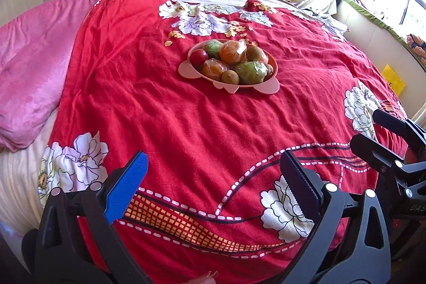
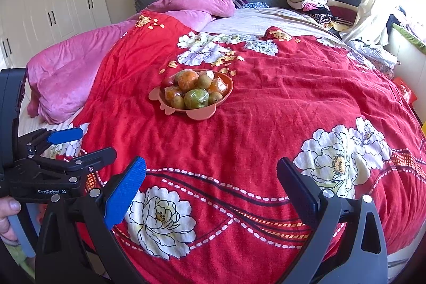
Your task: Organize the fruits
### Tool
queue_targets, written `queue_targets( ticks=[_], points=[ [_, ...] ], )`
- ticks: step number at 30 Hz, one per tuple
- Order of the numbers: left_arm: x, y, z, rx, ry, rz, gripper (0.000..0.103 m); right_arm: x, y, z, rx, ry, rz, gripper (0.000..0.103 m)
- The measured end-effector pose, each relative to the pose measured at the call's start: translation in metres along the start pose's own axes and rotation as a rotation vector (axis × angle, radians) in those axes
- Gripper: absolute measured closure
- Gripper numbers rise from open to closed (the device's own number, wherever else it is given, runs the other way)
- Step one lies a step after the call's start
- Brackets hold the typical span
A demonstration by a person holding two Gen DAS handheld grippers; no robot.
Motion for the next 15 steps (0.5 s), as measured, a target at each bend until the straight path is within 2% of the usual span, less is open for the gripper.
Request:
queue_targets(
  ticks=[15],
  points=[
    [0.0011,0.0018,-0.0008,-0.005,-0.024,-0.001,0.01,-0.0005,0.0016,-0.0003,-0.001,0.0,0.0,0.005]
  ],
)
Point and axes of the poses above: each gripper's, at about its wrist camera, not at the fingertips, and z roughly against the way its jaws point, x to its left, y to its underside, the point moved 1 cm from there along -z, roughly the way its jaws point, and after that the axes turned 4 degrees about z, right-handed, at the moved point
